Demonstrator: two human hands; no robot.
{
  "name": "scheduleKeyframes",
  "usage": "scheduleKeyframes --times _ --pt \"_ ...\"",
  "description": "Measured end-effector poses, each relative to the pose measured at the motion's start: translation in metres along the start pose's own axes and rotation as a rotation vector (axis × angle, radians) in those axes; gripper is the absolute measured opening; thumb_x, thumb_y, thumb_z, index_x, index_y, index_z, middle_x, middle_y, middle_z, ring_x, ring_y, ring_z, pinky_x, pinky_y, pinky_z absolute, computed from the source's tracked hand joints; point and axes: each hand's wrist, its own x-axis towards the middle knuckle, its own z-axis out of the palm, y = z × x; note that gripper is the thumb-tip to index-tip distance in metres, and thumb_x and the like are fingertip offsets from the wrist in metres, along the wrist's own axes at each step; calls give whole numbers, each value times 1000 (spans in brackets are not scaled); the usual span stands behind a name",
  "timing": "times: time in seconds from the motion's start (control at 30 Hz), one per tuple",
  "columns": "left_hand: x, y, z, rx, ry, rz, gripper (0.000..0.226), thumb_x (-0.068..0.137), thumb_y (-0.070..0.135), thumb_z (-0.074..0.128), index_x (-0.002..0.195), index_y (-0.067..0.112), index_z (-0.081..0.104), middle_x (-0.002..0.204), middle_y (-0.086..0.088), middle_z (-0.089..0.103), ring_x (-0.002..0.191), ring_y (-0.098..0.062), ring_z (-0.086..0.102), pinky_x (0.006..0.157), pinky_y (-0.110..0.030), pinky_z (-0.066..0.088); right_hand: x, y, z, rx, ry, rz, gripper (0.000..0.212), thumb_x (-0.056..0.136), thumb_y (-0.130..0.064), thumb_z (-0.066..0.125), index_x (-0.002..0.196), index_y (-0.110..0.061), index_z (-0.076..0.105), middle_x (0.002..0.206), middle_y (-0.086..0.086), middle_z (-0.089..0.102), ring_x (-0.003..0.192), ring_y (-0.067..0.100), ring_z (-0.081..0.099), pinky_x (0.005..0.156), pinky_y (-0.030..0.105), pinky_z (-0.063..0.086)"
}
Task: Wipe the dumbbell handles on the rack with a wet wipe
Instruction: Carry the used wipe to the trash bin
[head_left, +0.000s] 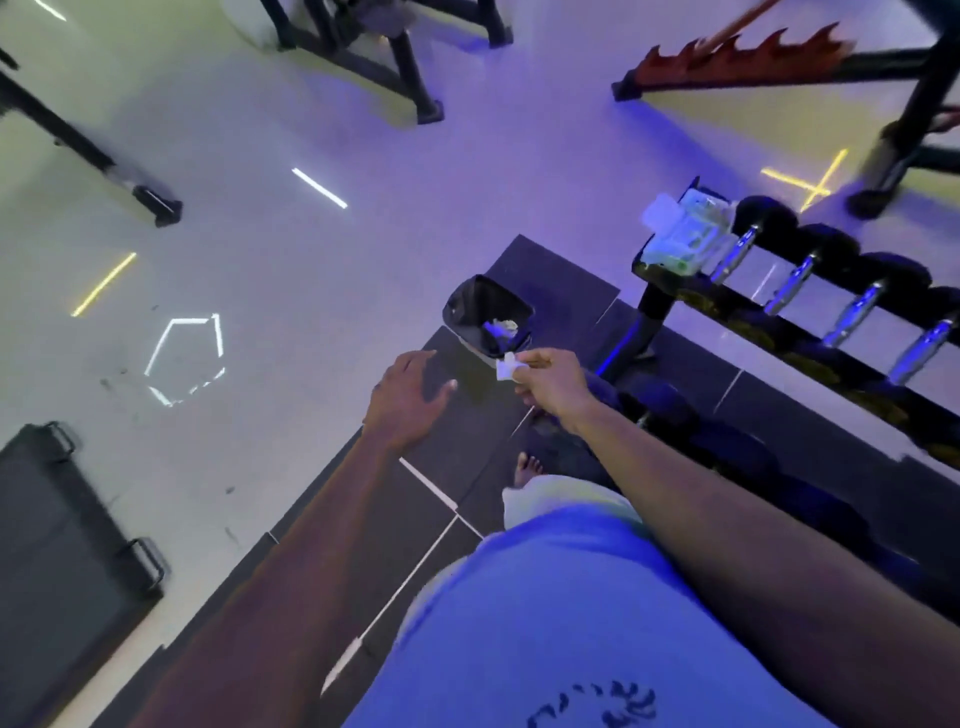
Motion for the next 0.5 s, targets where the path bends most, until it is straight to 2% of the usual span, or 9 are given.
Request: scheduleKeyframes --times 0.07,0.17,0.37,0.5 --pt "50 -1 -17 18 -17 21 63 105 49 66 158 18 51 162 -4 49 147 -28 49 121 -48 40 42 -25 6 -5 27 26 6 88 -18 75 90 -24 78 82 2 78 64 13 70 68 37 63" --pt "119 -2 -33 38 -79 37 63 106 47 66 158 16 51 162 -5 50 147 -28 49 120 -47 40 103 -49 16 -14 69 72 19 80 -27 77 98 -23 79 78 -1 80 69 15 77 79 45 67" --pt "250 -25 -26 66 -252 94 58 105 42 66 156 18 52 158 -3 53 143 -27 53 116 -44 43 196 -68 49 70 187 219 15 82 -12 76 91 -24 76 80 4 80 76 21 79 79 43 67" --pt "335 -61 15 117 -379 134 58 102 37 71 154 15 56 155 -6 56 142 -27 55 114 -41 43 269 -39 77 230 267 374 18 84 -3 76 101 -9 76 87 12 77 73 22 74 76 38 66"
